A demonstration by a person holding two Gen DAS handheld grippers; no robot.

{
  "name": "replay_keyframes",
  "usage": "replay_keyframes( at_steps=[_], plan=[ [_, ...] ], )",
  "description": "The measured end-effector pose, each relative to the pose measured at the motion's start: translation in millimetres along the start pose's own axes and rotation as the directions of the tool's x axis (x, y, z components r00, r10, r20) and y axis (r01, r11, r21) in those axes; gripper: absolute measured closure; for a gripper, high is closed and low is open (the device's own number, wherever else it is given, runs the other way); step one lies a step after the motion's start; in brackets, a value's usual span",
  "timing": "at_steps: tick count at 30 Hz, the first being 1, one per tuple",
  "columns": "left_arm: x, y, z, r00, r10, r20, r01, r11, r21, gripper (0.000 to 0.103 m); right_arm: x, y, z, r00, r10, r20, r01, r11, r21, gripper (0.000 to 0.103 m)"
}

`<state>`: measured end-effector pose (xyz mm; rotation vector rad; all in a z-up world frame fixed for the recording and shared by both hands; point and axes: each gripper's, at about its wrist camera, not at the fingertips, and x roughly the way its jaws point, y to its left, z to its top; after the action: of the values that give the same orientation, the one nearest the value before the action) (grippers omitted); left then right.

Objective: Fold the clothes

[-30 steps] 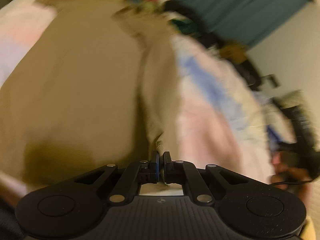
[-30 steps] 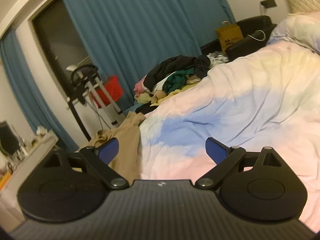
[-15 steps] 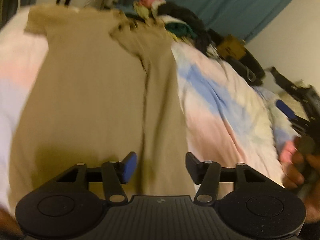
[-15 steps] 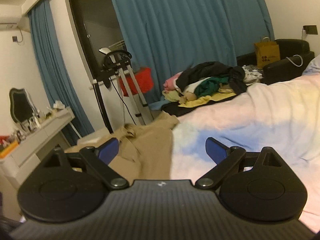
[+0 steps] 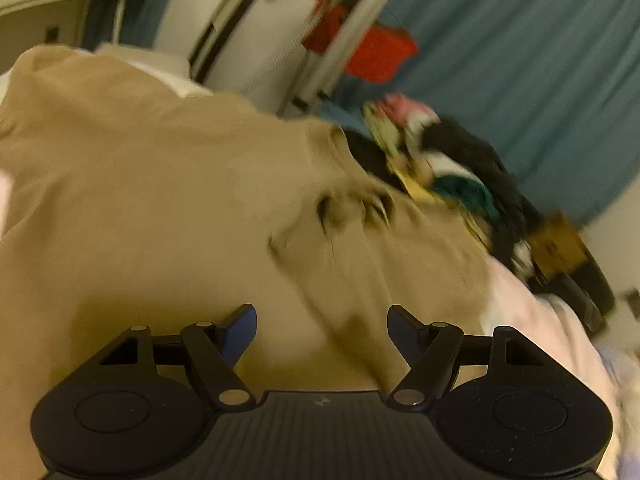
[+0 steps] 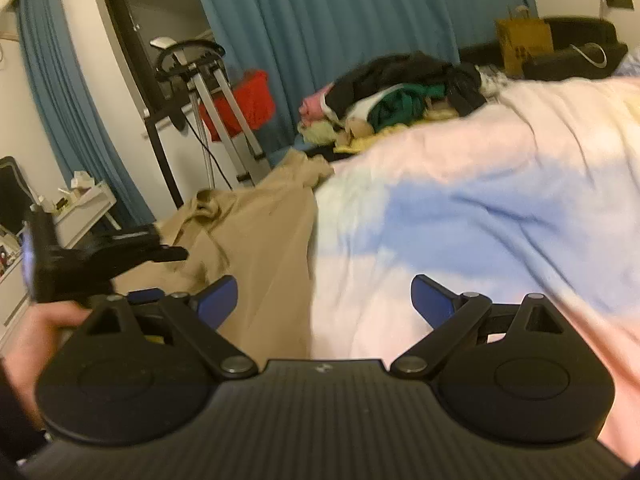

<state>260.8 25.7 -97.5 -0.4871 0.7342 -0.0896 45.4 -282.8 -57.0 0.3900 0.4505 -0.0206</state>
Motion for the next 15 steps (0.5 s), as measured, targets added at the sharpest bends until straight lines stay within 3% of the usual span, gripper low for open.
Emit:
replay_keyframes(
  at_steps=[3, 4, 5, 6, 13, 15],
  plan=[
    [25.4, -10.1, 7.7, 0.999, 0.015, 0.048, -0.016, 1.000, 0.015, 0.033, 15.9, -2.0, -5.8, 1.000, 0.019, -0.006, -0.019, 1.000, -0.005, 0.008],
    [31.5, -13.6, 10.3, 0.998, 0.024, 0.057, -0.025, 0.999, 0.030, 0.048, 23.4, -3.2, -9.0, 0.999, 0.025, -0.025, -0.025, 1.000, -0.002, 0.008],
    [37.4, -17.1, 12.9, 0.997, 0.032, 0.065, -0.035, 0.998, 0.046, 0.082, 30.9, -4.4, -12.1, 0.999, 0.031, -0.044, -0.031, 1.000, 0.000, 0.008],
    [42.4, -19.0, 16.9, 0.998, 0.033, 0.060, -0.037, 0.998, 0.057, 0.099, 37.0, -5.1, -14.2, 0.998, 0.036, -0.059, -0.036, 0.999, 0.006, 0.008],
    [48.7, -13.0, 38.4, 0.992, 0.099, 0.073, -0.107, 0.988, 0.111, 0.098, 57.3, -11.9, -19.5, 0.995, 0.049, -0.091, -0.045, 0.998, 0.042, 0.008],
    [49.9, -9.6, 43.1, 0.991, 0.118, 0.066, -0.125, 0.984, 0.124, 0.088, 57.5, -12.7, -19.7, 0.995, 0.048, -0.089, -0.045, 0.998, 0.044, 0.008]
  ],
)
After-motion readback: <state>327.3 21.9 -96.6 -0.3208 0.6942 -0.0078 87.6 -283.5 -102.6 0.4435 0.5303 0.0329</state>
